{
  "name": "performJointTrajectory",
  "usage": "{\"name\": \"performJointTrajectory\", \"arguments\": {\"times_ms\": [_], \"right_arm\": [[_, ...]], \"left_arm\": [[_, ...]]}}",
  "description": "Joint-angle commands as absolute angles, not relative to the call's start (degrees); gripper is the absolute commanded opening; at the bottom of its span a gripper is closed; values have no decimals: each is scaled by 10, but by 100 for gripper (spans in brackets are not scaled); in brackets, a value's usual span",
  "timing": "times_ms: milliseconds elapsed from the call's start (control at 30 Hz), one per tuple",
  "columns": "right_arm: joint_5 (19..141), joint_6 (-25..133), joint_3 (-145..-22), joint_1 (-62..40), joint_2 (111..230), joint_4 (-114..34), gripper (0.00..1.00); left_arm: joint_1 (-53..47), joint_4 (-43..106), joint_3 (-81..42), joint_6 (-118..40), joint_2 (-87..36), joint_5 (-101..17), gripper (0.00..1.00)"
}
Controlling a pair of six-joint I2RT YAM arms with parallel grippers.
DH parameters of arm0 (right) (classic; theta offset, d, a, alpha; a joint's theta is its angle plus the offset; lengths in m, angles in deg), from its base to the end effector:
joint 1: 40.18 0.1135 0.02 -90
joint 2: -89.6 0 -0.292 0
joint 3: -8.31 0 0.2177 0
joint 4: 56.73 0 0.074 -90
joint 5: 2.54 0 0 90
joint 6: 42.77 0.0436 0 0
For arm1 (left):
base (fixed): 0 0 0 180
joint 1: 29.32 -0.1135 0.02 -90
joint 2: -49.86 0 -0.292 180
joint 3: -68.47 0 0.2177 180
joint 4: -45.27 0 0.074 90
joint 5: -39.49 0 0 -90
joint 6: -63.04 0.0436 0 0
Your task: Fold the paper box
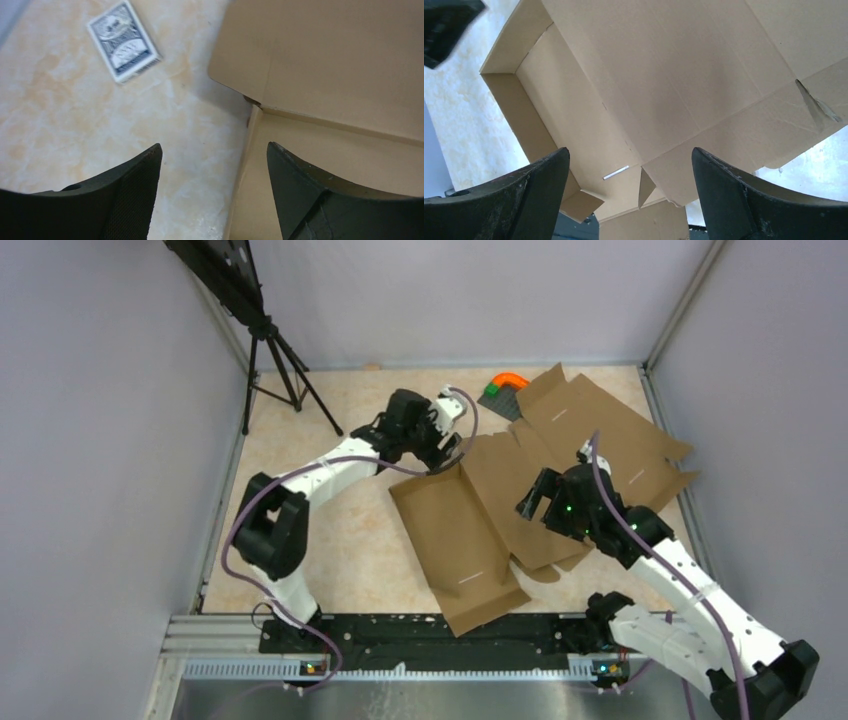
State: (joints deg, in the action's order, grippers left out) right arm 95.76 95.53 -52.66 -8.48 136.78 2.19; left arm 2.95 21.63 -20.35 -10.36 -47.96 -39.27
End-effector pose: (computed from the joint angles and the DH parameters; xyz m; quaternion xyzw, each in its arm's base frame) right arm 0.1017 0.0554 0.2966 0.1604 0.9082 0.1934 0.3346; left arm 0.3109 -0.2064 0.3058 0.4040 0.7755 -0.1502 0.4614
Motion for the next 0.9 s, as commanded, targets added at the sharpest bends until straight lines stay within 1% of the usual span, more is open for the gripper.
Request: {"name": "performJointTrajectory", "arguments": {"times_ms": [0,67,100,233,367,533,600,700,733,800,833,867], "right_arm": [[968,961,-539,-89,1349,22,90],[967,959,-537,-89,1346,19,91],[966,958,-535,-89,1345,17,90],[958,955,-531,-89,1344,11,90],[959,951,-526,-89,1344,8,91],[955,948,-520,-89,1347,-4,91],[953,947,-518,-90,1349,-7,91],[950,947,-514,-89,1354,-12,91],[950,947,-513,-89,1355,-14,91],[948,946,-511,-89,1356,-15,91],[946,946,-510,-90,1356,-16,91],[946,946,-510,-89,1355,-18,90]], "left_arm": [[39,99,-287,-36,-539,-349,80],[40,75,-315,-23,-567,-328,83],[40,69,-327,-19,-580,-325,81],[42,30,-381,2,-637,-328,68],[45,7,-416,10,-673,-327,61],[50,4,-429,17,-692,-304,57],[53,5,-432,15,-699,-309,53],[58,3,-442,5,-710,-304,42],[60,0,-445,5,-713,-300,36],[62,5,-447,-7,-715,-319,10],[63,7,-447,-14,-714,-331,0],[62,8,-446,-23,-713,-345,0]]}}
